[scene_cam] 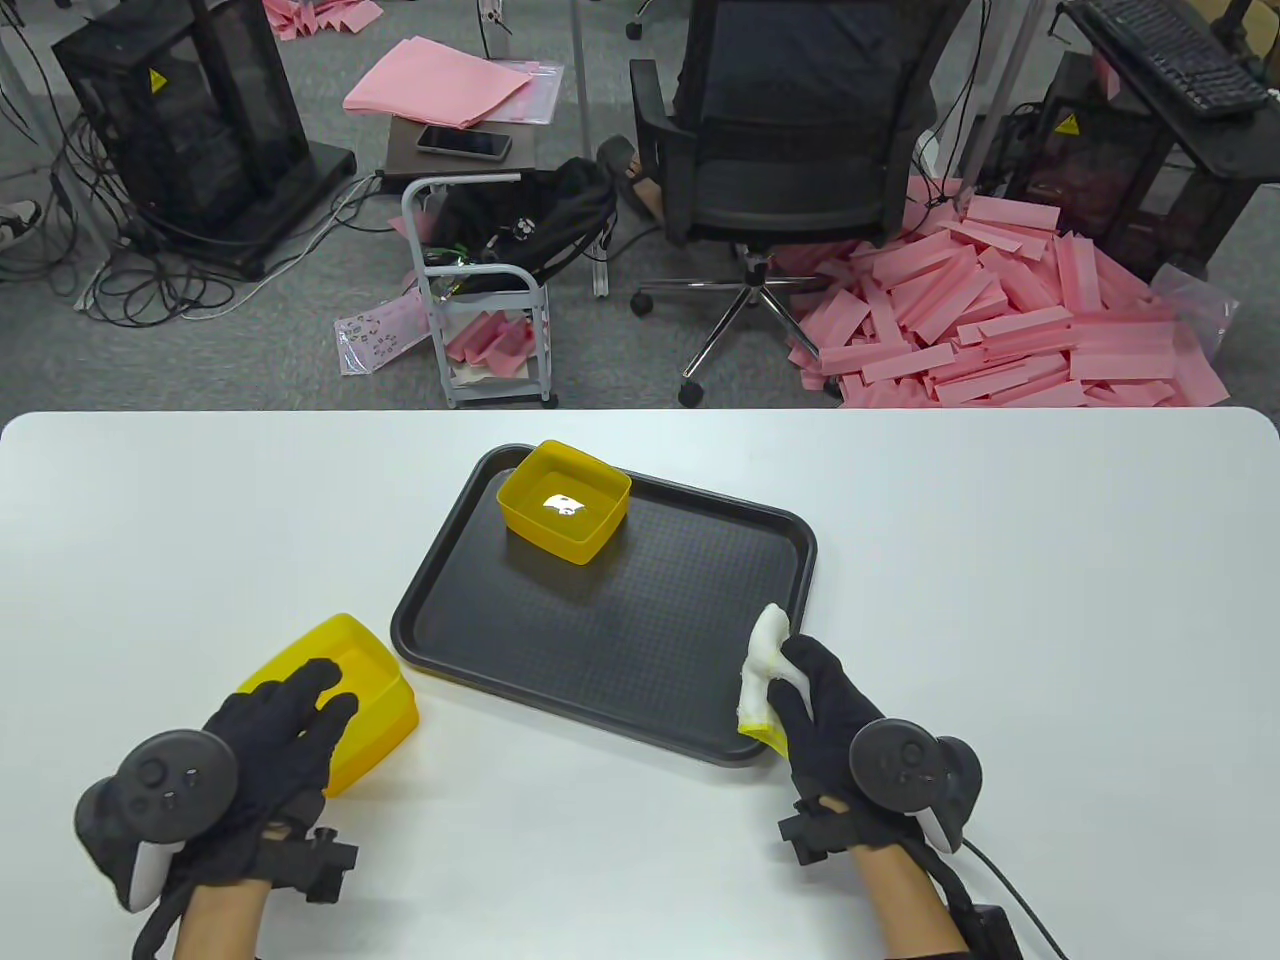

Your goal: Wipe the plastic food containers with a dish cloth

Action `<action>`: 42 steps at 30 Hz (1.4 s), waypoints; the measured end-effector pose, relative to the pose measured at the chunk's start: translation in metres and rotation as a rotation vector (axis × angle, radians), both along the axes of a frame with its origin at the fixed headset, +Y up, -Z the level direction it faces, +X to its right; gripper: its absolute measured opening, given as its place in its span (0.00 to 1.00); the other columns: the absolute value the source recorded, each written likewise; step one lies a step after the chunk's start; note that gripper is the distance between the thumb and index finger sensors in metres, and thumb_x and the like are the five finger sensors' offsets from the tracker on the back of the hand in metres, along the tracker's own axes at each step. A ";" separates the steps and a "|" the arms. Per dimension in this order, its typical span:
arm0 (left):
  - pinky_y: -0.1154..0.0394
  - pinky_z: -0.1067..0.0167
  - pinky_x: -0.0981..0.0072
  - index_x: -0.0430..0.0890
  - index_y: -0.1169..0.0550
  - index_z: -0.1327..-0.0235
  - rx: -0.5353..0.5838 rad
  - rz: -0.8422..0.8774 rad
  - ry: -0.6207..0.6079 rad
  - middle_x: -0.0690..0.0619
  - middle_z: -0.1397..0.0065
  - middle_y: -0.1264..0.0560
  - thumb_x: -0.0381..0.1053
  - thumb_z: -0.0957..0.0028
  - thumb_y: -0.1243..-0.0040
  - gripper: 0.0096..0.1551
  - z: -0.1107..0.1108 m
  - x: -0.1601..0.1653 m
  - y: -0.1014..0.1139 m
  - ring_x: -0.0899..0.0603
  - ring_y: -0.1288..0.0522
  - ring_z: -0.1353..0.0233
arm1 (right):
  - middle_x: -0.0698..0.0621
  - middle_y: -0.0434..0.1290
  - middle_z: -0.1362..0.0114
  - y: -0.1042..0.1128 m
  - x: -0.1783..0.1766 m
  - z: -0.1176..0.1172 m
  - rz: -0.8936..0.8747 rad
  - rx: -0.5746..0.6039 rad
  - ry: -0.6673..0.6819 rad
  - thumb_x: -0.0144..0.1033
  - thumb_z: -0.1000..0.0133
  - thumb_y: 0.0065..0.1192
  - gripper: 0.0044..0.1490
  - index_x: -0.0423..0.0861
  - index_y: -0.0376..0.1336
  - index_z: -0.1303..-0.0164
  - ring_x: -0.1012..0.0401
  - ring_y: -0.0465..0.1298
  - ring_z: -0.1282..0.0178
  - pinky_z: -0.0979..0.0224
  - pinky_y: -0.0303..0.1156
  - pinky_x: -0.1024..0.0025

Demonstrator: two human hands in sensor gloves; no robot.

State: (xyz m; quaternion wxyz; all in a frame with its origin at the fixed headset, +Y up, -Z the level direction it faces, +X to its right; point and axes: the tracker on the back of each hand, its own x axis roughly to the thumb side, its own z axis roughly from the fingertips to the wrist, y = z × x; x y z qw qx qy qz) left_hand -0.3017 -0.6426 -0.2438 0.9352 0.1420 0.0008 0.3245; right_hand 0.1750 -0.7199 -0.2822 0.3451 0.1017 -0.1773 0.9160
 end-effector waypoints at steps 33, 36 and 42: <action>0.38 0.35 0.36 0.74 0.40 0.19 -0.669 -0.304 0.195 0.48 0.12 0.45 0.59 0.48 0.31 0.45 -0.259 0.119 -0.074 0.31 0.38 0.24 | 0.50 0.74 0.35 -0.003 0.005 -0.009 0.013 -0.041 0.001 0.51 0.38 0.55 0.35 0.48 0.54 0.24 0.52 0.81 0.55 0.61 0.81 0.67; 0.40 0.32 0.36 0.73 0.40 0.19 -0.717 -0.318 0.166 0.51 0.11 0.51 0.59 0.49 0.30 0.46 -0.268 0.120 -0.079 0.32 0.40 0.23 | 0.50 0.74 0.35 -0.002 0.005 -0.008 0.006 -0.040 0.002 0.50 0.38 0.55 0.34 0.48 0.54 0.24 0.52 0.81 0.55 0.61 0.81 0.67; 0.40 0.32 0.37 0.63 0.34 0.18 -0.770 -0.327 0.122 0.52 0.11 0.54 0.59 0.49 0.30 0.43 -0.277 0.125 -0.085 0.32 0.42 0.22 | 0.50 0.74 0.35 -0.001 0.005 -0.008 0.009 -0.036 0.010 0.51 0.38 0.55 0.34 0.48 0.54 0.24 0.52 0.81 0.55 0.61 0.81 0.67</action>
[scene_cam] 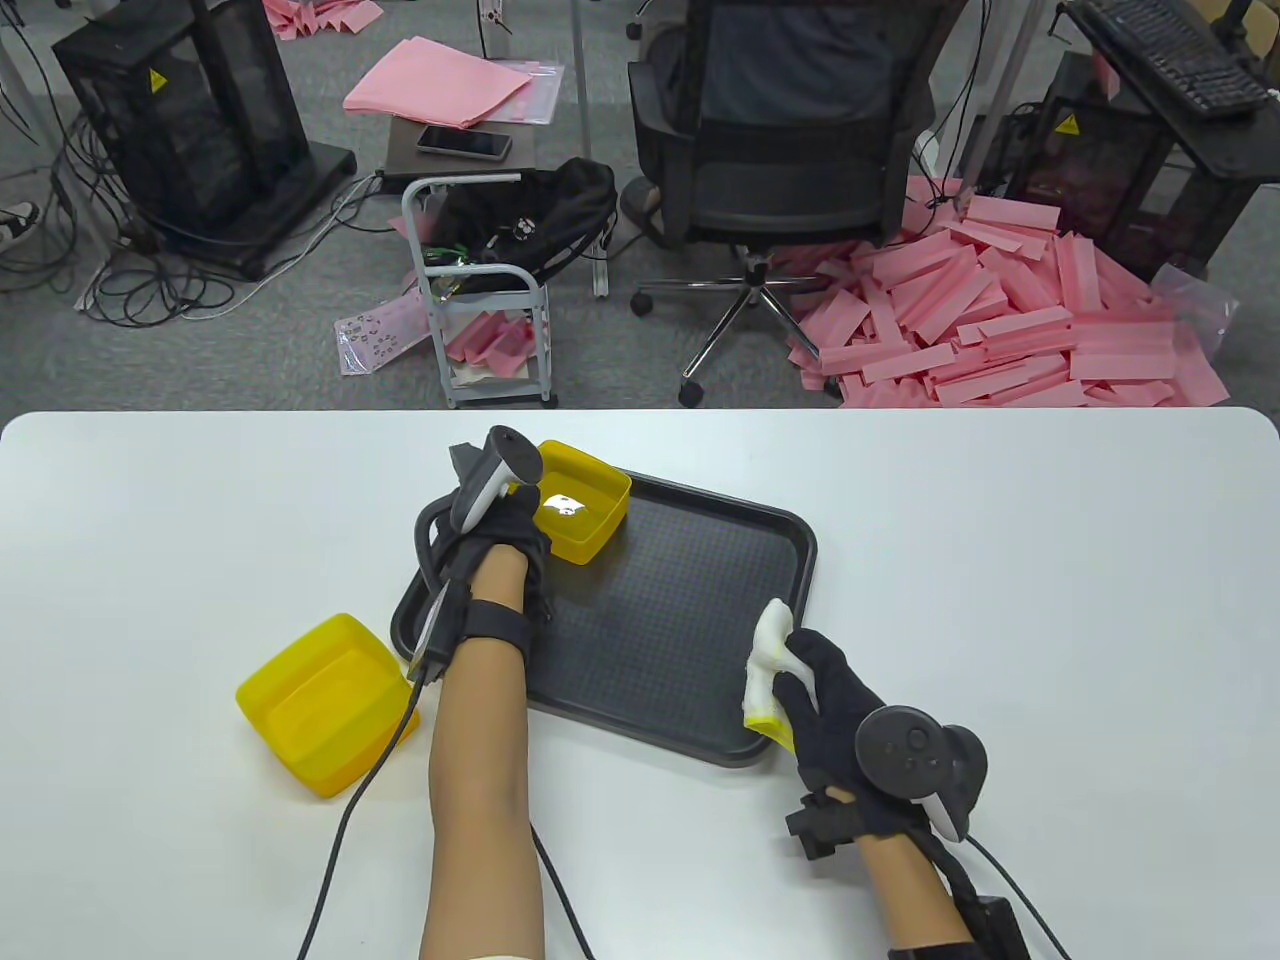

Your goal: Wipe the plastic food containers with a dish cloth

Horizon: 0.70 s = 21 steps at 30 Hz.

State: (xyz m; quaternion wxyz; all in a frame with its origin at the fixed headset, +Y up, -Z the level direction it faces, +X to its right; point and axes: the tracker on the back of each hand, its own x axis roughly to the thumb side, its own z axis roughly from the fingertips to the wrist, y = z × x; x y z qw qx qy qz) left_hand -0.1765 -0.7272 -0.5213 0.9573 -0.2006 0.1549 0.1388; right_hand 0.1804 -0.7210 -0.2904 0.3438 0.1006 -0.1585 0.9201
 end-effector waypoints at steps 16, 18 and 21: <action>0.29 0.43 0.40 0.56 0.17 0.36 0.023 -0.062 -0.135 0.45 0.31 0.23 0.59 0.51 0.32 0.29 0.026 0.018 -0.006 0.33 0.26 0.34 | 0.51 0.74 0.36 0.003 0.000 0.003 -0.027 0.009 0.021 0.51 0.38 0.55 0.34 0.49 0.54 0.24 0.52 0.81 0.55 0.61 0.81 0.67; 0.28 0.45 0.41 0.57 0.16 0.38 0.066 -0.080 -0.159 0.46 0.33 0.21 0.61 0.52 0.32 0.27 0.033 0.021 -0.004 0.33 0.25 0.35 | 0.50 0.74 0.36 0.004 0.001 0.004 -0.038 0.013 0.021 0.51 0.38 0.55 0.34 0.49 0.55 0.24 0.52 0.81 0.55 0.61 0.81 0.67; 0.26 0.48 0.42 0.56 0.14 0.43 0.149 -0.081 -0.169 0.46 0.37 0.19 0.61 0.53 0.33 0.26 0.043 0.025 0.003 0.34 0.23 0.39 | 0.50 0.74 0.36 0.006 0.002 0.005 -0.054 0.018 0.024 0.51 0.38 0.55 0.34 0.48 0.55 0.24 0.52 0.81 0.55 0.61 0.81 0.67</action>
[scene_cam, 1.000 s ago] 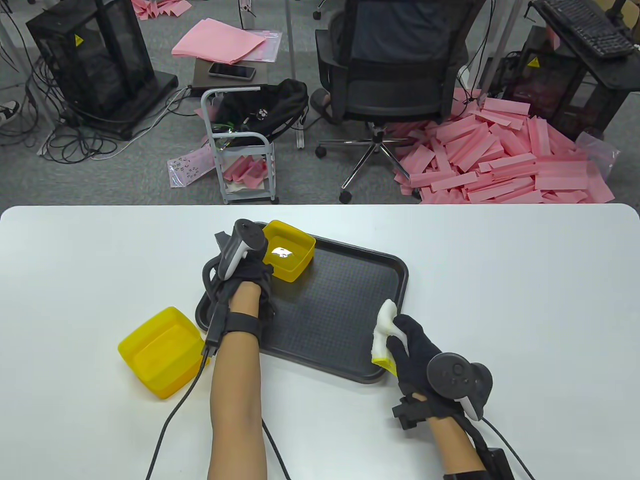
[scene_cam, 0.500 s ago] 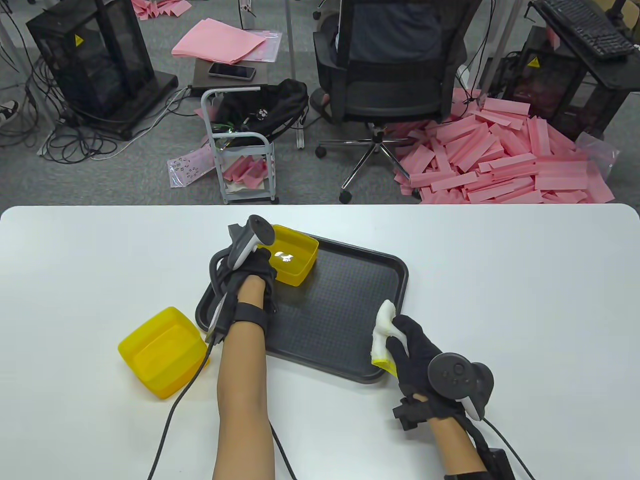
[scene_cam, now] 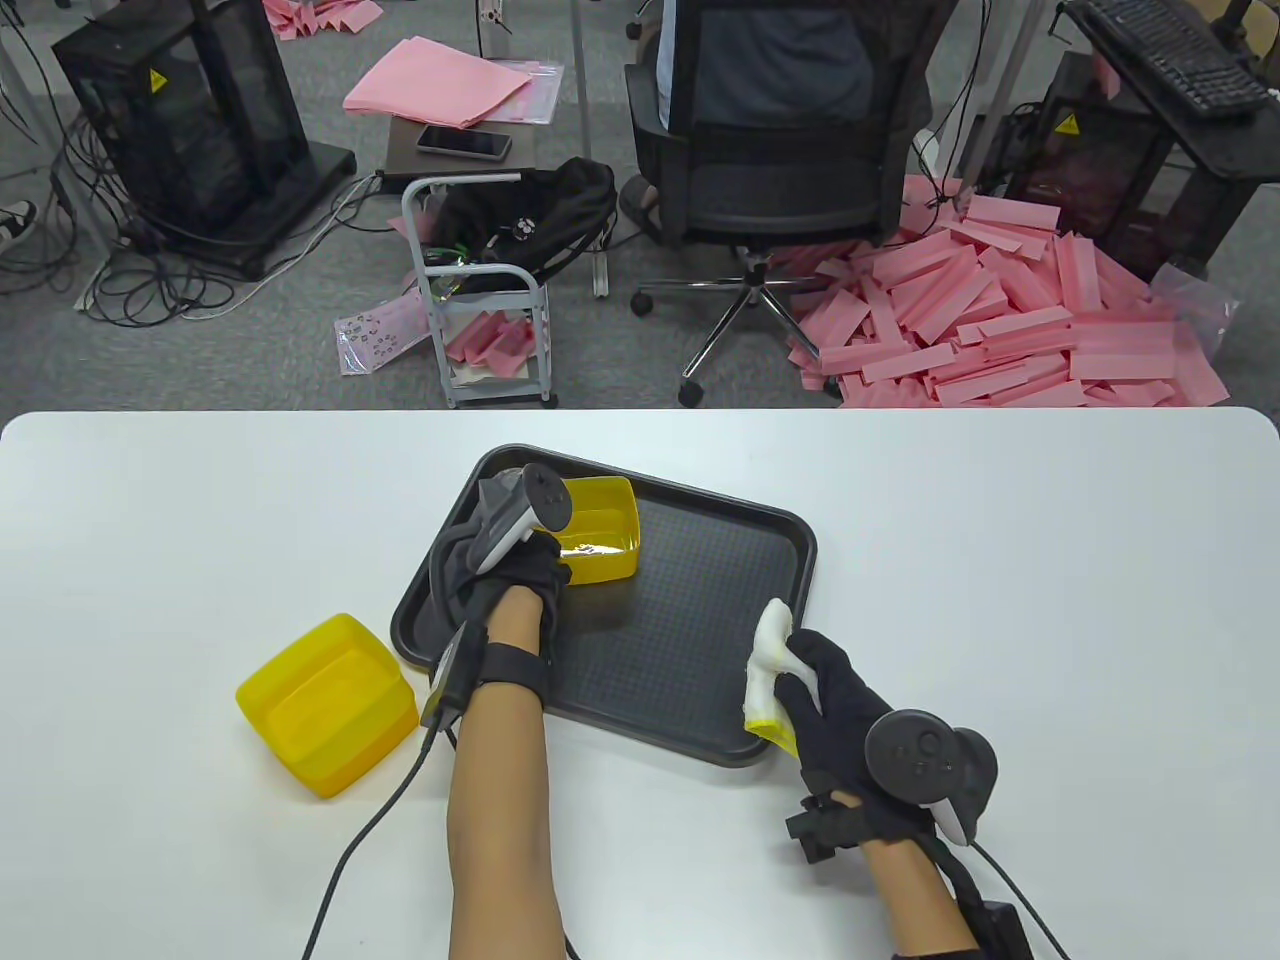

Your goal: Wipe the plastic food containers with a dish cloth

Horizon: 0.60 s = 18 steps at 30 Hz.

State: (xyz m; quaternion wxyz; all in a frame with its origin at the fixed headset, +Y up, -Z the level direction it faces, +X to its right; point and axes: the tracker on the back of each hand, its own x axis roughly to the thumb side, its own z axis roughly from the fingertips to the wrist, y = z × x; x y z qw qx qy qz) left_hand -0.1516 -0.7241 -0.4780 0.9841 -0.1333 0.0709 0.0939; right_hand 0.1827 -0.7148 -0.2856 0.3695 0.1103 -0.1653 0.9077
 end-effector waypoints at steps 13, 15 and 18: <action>0.23 0.58 0.45 0.57 0.13 0.51 0.328 -0.061 -0.137 0.49 0.56 0.13 0.60 0.55 0.32 0.21 0.069 0.018 0.040 0.39 0.16 0.55 | 0.51 0.74 0.36 0.000 0.002 0.000 -0.045 -0.012 0.016 0.51 0.38 0.55 0.34 0.49 0.55 0.24 0.52 0.81 0.55 0.61 0.81 0.67; 0.22 0.61 0.46 0.57 0.12 0.51 0.382 -0.015 -0.157 0.51 0.60 0.12 0.60 0.54 0.32 0.20 0.081 0.019 0.048 0.40 0.15 0.58 | 0.50 0.74 0.36 0.000 0.004 0.000 -0.057 -0.013 0.012 0.51 0.38 0.55 0.34 0.48 0.55 0.24 0.52 0.81 0.55 0.61 0.81 0.67; 0.22 0.61 0.47 0.56 0.13 0.51 0.433 0.066 -0.182 0.50 0.59 0.11 0.60 0.54 0.32 0.21 0.102 0.021 0.060 0.39 0.15 0.56 | 0.50 0.75 0.36 -0.001 0.006 -0.001 -0.068 -0.017 0.010 0.51 0.38 0.55 0.34 0.48 0.55 0.24 0.52 0.81 0.55 0.61 0.81 0.67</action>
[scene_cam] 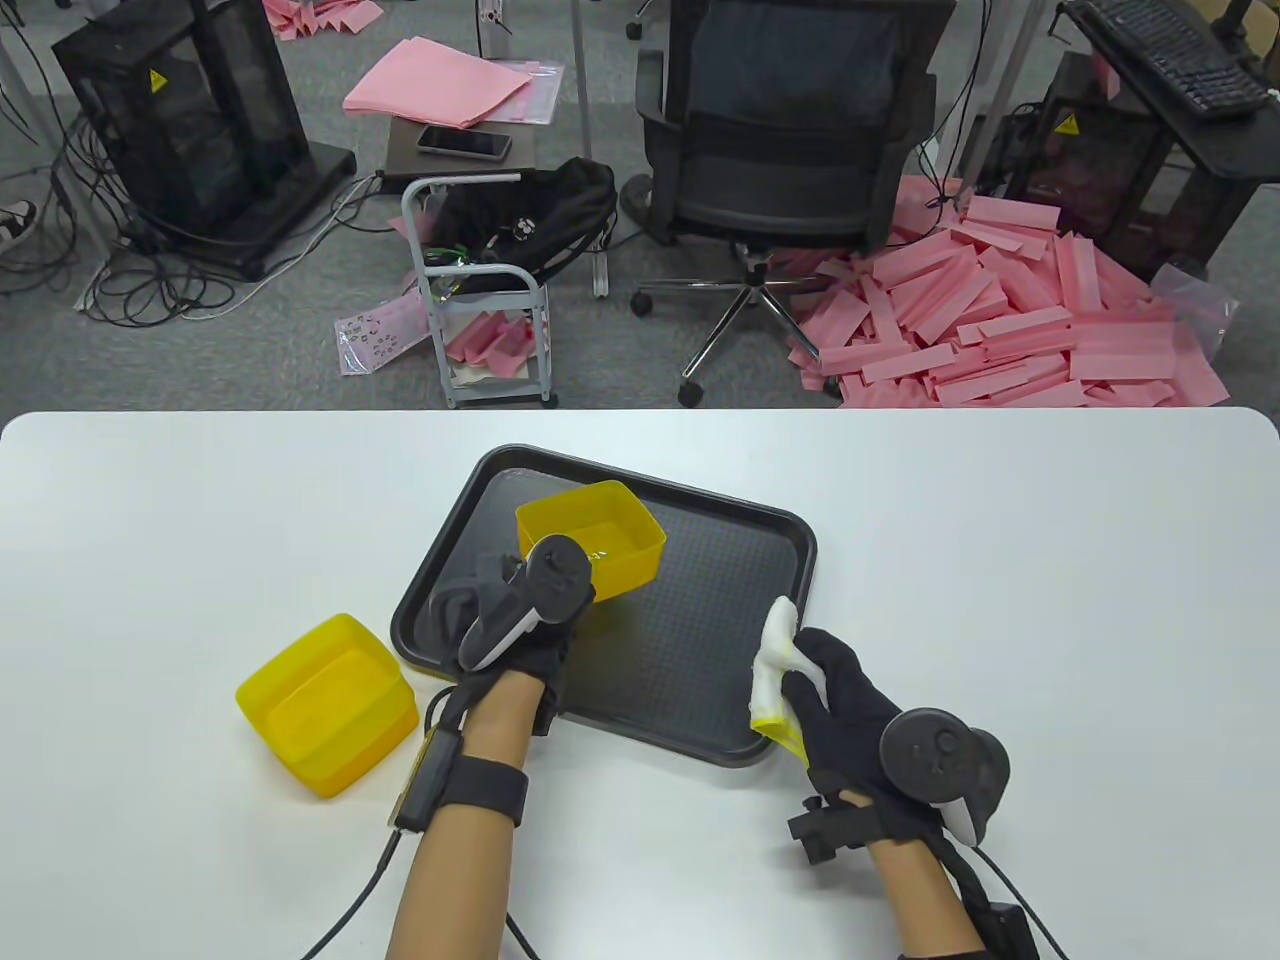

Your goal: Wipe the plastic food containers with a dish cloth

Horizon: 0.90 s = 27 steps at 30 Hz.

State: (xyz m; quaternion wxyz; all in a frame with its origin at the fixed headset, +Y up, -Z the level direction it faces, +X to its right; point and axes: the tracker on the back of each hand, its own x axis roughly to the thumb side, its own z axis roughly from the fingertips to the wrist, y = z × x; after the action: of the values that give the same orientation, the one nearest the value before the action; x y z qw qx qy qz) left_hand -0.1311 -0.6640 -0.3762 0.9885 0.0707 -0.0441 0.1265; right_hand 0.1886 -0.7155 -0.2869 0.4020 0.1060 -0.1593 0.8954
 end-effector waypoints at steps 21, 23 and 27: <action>0.22 0.56 0.49 0.57 0.14 0.50 0.129 0.179 -0.211 0.50 0.56 0.13 0.60 0.54 0.32 0.21 0.114 0.011 -0.018 0.39 0.17 0.52 | 0.50 0.75 0.37 -0.004 0.004 -0.003 0.023 -0.052 0.012 0.50 0.38 0.56 0.33 0.48 0.56 0.25 0.51 0.81 0.55 0.61 0.80 0.66; 0.22 0.56 0.49 0.57 0.14 0.50 0.137 0.195 -0.221 0.50 0.56 0.13 0.60 0.54 0.31 0.21 0.115 0.012 -0.025 0.39 0.17 0.52 | 0.50 0.75 0.37 -0.005 0.003 -0.003 0.037 -0.060 0.017 0.50 0.38 0.56 0.33 0.48 0.56 0.25 0.51 0.81 0.55 0.61 0.80 0.66; 0.22 0.56 0.49 0.57 0.13 0.51 0.122 0.199 -0.279 0.50 0.57 0.12 0.61 0.55 0.30 0.21 0.114 0.013 -0.036 0.39 0.17 0.52 | 0.50 0.75 0.37 -0.008 0.000 -0.003 0.059 -0.070 0.026 0.50 0.38 0.56 0.34 0.48 0.56 0.25 0.51 0.81 0.55 0.61 0.80 0.66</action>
State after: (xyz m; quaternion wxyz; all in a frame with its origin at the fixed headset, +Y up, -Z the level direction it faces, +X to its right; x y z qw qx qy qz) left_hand -0.1181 -0.6999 -0.2622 0.9493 0.1165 -0.1812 0.2291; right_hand 0.1889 -0.7230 -0.2898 0.3809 0.1082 -0.1195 0.9105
